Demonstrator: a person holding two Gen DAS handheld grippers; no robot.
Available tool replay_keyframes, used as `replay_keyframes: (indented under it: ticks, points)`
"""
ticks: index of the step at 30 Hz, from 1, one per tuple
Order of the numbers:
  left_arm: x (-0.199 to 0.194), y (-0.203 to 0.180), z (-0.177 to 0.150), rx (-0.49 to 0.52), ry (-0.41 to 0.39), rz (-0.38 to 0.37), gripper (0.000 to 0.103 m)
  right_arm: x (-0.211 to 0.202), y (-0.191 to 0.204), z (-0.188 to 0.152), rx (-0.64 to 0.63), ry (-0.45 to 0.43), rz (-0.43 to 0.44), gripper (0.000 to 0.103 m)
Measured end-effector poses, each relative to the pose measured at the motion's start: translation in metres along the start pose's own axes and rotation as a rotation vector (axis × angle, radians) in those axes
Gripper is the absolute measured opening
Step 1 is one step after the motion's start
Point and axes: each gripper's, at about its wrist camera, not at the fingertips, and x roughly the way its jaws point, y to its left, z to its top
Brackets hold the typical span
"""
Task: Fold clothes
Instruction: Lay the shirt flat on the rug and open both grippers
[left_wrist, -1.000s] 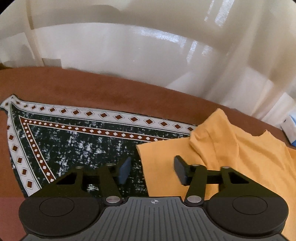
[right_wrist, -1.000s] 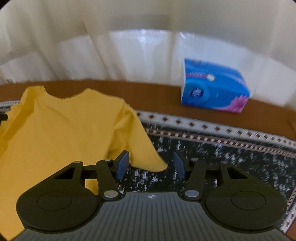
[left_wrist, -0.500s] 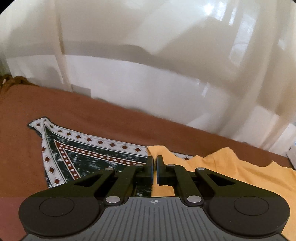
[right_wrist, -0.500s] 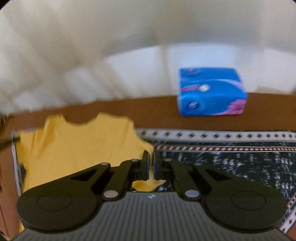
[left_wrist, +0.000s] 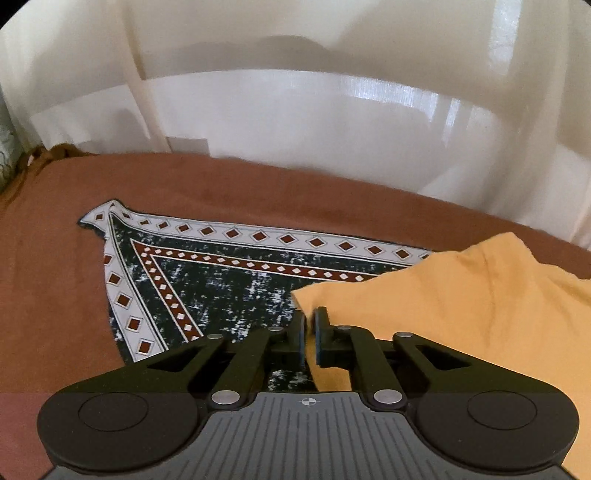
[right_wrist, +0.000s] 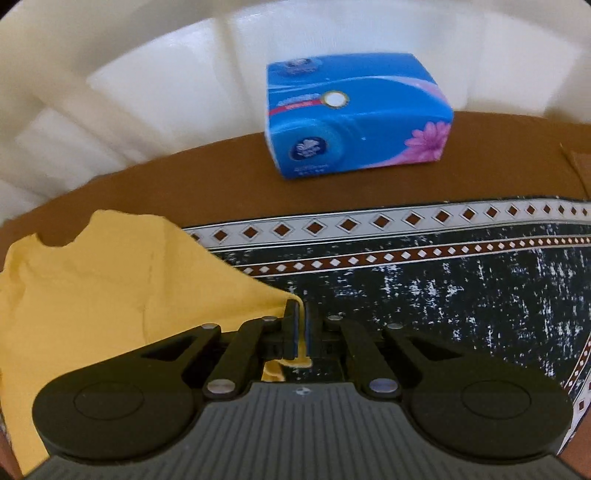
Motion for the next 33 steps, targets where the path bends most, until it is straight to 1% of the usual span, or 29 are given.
replay_keyframes:
  ticks: [1,2,3,4,5,7,9,10,13,15,17,21,22,24,27,30,33]
  points:
    - [-0.001,0.002,0.002,-0.009,0.003,0.011,0.023,-0.004,-0.001,-0.002,0.006,-0.017,0.002,0.013]
    - [-0.003,0.004,0.004,-0.018,0.003,0.023,0.036,-0.009,-0.002,-0.004,0.012,-0.035,0.005,0.018]
    - [-0.007,0.006,0.007,-0.026,-0.010,0.039,0.043,-0.013,-0.003,-0.007,0.017,-0.052,0.007,0.023]
    - [-0.011,0.008,0.010,-0.034,-0.025,0.049,0.041,-0.018,-0.004,-0.009,0.023,-0.069,0.009,0.025]
    - [-0.018,0.011,0.012,-0.042,-0.042,0.042,0.041,-0.022,-0.005,-0.011,0.029,-0.087,0.011,0.026]
    - [-0.031,0.011,0.017,-0.046,-0.064,0.000,0.042,-0.031,-0.007,-0.015,0.041,-0.122,0.016,0.026]
    - [-0.044,0.006,0.017,-0.045,-0.070,-0.057,0.047,-0.040,-0.005,-0.023,0.038,-0.144,0.031,0.032]
    - [-0.047,0.002,0.014,-0.041,-0.061,-0.084,0.050,-0.040,0.001,-0.030,0.020,-0.136,0.045,0.034]
    - [-0.057,-0.011,0.004,-0.028,-0.032,-0.159,0.052,-0.031,0.016,-0.051,-0.029,-0.088,0.071,0.034]
    - [-0.059,-0.016,-0.006,-0.033,-0.010,-0.165,0.053,-0.022,0.022,-0.065,-0.043,-0.065,0.058,0.034]
    - [-0.061,-0.016,-0.015,-0.055,0.010,-0.166,0.053,-0.013,0.024,-0.072,-0.032,-0.063,0.041,0.034]
    - [-0.063,-0.008,-0.028,-0.110,0.042,-0.164,0.055,-0.013,0.021,-0.078,0.017,-0.105,0.056,0.034]
    - [-0.063,-0.008,-0.030,-0.111,0.049,-0.161,0.055,-0.013,0.021,-0.077,0.019,-0.104,0.068,0.032]
    - [-0.064,-0.007,-0.033,-0.101,0.058,-0.153,0.055,-0.013,0.020,-0.076,0.023,-0.101,0.094,0.002]
    - [-0.067,-0.002,-0.036,-0.083,0.058,-0.146,0.056,-0.018,0.017,-0.074,0.023,-0.099,0.122,0.002]
    - [-0.066,0.003,-0.037,-0.091,0.068,-0.144,0.056,-0.031,0.005,-0.068,0.029,-0.127,0.068,0.002]
    - [-0.066,0.005,-0.040,-0.094,0.081,-0.144,0.056,-0.029,-0.005,-0.061,0.044,-0.108,0.005,0.000]
